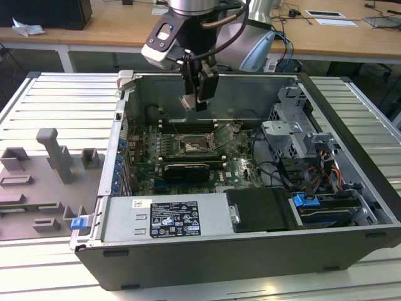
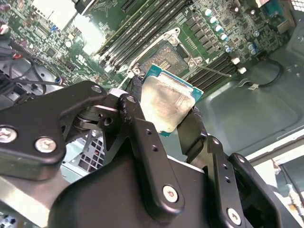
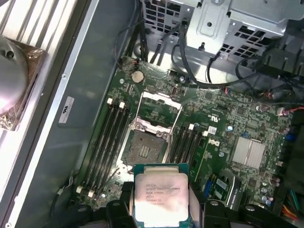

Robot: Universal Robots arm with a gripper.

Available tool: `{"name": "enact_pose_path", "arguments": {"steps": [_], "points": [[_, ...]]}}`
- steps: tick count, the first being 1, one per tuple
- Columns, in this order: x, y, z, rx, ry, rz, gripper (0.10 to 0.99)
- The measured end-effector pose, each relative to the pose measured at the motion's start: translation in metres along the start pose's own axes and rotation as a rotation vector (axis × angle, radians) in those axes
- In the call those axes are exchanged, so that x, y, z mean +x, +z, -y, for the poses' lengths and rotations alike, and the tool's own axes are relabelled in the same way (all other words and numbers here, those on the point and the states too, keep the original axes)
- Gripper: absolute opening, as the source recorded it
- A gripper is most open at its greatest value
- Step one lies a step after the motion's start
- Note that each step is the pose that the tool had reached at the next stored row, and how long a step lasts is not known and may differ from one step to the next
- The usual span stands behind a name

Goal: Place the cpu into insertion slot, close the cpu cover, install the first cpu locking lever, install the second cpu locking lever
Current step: 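Place the cpu into insertion slot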

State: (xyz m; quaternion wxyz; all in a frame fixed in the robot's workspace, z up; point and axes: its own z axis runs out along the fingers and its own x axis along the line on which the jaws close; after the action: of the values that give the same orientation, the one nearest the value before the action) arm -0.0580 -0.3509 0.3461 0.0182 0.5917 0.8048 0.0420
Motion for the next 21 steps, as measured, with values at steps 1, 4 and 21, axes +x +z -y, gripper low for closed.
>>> {"name": "enact_pose_path", "arguments": {"steps": [1, 4, 21], "points": [[0.0000, 0.0003, 0.0001, 0.000, 0.008, 0.0007, 0.541], [0.0004, 0.0007, 0.0013, -0.001, 0.031, 0.0028, 0.541], [0.0008, 0.0024, 0.0030, -0.003, 0.131, 0.0121, 0.541]]}}
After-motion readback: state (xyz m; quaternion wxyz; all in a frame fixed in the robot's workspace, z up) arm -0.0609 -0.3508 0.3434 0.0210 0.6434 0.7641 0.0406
